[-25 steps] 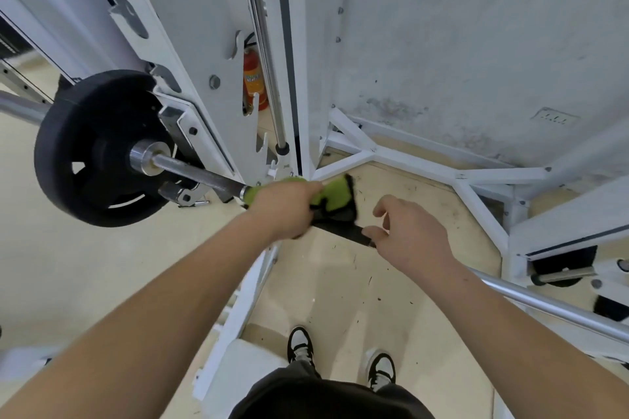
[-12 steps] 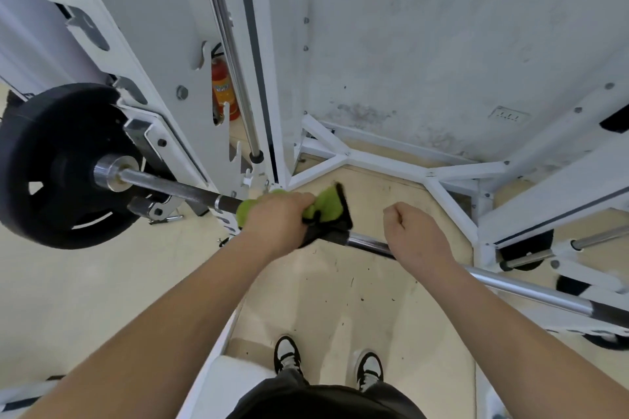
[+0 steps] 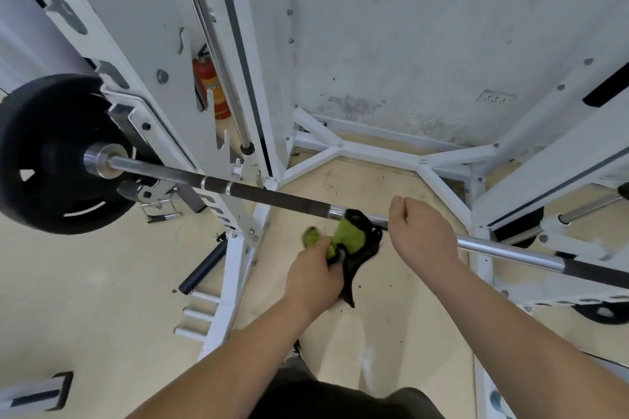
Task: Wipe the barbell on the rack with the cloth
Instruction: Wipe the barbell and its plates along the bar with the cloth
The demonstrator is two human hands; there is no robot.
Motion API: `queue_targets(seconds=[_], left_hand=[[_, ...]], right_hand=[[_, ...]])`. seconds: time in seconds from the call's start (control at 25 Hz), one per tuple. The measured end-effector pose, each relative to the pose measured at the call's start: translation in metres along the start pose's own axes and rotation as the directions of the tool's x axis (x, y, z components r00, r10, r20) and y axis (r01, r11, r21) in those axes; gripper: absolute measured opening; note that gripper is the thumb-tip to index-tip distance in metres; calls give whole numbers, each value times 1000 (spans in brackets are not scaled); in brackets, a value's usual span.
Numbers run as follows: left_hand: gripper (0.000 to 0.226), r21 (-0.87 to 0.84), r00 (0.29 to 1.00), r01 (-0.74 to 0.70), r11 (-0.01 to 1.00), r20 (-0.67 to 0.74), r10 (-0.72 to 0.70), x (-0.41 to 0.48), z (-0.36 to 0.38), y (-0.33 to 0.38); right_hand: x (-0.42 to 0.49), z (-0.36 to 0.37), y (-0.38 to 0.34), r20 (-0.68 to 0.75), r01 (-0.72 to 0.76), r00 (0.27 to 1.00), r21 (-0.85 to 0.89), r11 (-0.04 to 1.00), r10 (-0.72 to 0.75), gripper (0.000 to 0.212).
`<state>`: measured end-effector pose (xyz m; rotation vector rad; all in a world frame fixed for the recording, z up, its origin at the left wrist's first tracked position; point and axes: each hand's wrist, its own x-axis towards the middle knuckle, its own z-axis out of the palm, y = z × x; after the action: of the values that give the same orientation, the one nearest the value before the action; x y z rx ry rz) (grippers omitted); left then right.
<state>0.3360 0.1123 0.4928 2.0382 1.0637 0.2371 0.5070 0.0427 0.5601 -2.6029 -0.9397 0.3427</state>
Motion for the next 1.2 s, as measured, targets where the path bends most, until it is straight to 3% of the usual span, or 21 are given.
queue_targets(seconds=[0.04,0.2,0.32,0.56,0.68,0.8,0.96,1.04,1.08,1.2], left_hand=[[10,-58,997,74,996,3,-74,-5,9,5],[17,-242,995,93,966,-18,-100,-13,56,76],[20,-434,976,213,875,46,-215,-31,111,142],[27,-440,943,329,836,200,-266,-73,208,203],[28,-390,931,350,852,248,-269,-75,228,222],[22,-327,972,210,921,170,-161,-64,230,245],[16,-272,987,-152,950,6,160,-27,222,294],[20,-20,927,-374,927,-31,373,-2,235,302],[24,167,893,-446,879,29,448,8,246,299],[34,525,872,-487,698,240,427,11,273,286]], right_hand=[[-6,-6,12,11,0,1000,24,1000,0,52],[-25,-42,80,57,-19,998,166,986,10,48],[-47,-70,158,51,-58,998,232,971,47,38],[-86,-97,288,120,-233,972,368,900,202,30],[-85,-110,307,64,-200,980,376,905,190,25],[-62,-119,319,-38,-130,988,308,943,149,14],[-29,-126,336,-142,-37,989,-43,998,31,27],[-15,-130,338,-72,-34,997,-174,984,22,21],[-9,-133,338,-20,-52,999,-221,974,48,16],[8,-143,340,103,-155,977,-267,951,188,6]])
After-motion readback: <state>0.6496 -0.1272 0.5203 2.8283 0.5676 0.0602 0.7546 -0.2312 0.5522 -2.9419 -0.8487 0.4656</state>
